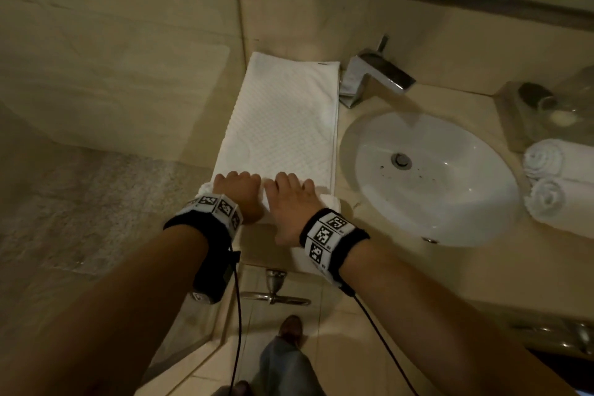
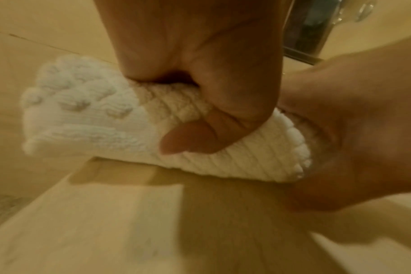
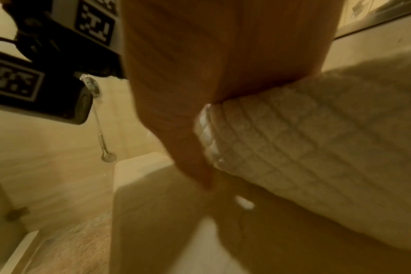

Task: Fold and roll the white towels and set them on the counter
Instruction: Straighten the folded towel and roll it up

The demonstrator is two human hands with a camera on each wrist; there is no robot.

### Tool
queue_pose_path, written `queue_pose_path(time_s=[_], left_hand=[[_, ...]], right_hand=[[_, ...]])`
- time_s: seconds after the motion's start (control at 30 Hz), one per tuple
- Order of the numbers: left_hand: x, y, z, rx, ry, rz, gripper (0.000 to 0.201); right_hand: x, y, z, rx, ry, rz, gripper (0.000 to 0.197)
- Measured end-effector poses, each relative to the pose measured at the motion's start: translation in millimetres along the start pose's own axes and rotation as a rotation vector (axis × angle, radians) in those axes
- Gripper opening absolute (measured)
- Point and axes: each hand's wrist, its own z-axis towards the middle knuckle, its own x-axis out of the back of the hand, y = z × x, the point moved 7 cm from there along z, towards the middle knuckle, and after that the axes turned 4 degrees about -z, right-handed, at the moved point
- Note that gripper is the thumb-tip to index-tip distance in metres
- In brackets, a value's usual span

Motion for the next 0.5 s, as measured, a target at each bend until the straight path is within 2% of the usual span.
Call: queue_pose_path(time_s=[0.13,0.27,0.4,0.5], left_hand=[[5,2,6,0.015,-0.048,-0.011,0.028],[6,6,1,-0.010,0.013,0.071,0.051],[15,20,-2,-0.151,0.080,0.209,0.063],[15,22,-2,-0.143,0.063,0.216,0.065]], right_hand=[[-4,6,16,-0.066,-0.014,0.065,0.074],[-2,14,31,-0.084,0.010,0.190,0.051],[5,31,47,-0.089,-0.130,0.364,0.034],[6,34,49,-0.076,-0.192,0.400,0.027]])
